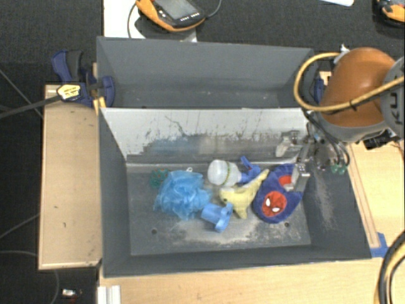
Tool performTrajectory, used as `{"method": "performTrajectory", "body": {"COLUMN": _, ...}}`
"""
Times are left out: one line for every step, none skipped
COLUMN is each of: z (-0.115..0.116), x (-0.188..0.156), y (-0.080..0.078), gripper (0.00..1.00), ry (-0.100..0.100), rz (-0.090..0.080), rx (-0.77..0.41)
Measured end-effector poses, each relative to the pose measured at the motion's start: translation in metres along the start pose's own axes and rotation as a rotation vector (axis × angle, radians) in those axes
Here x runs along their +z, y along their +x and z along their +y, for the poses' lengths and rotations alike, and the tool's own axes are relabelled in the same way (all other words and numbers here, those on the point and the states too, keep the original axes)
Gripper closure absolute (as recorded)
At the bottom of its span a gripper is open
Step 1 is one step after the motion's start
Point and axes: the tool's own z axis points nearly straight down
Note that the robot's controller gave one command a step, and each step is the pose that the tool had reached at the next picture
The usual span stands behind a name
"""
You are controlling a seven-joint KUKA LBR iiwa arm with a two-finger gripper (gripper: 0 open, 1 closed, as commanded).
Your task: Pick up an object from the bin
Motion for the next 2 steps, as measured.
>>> {"method": "performTrajectory", "body": {"z": 0.000, "x": -0.004, "y": -0.002, "gripper": 0.00, "ry": 0.001, "rz": -0.007, "rx": -0.002}}
{"method": "performTrajectory", "body": {"z": 0.007, "x": 0.062, "y": 0.013, "gripper": 0.00, "ry": 0.002, "rz": -0.013, "rx": -0.042}}
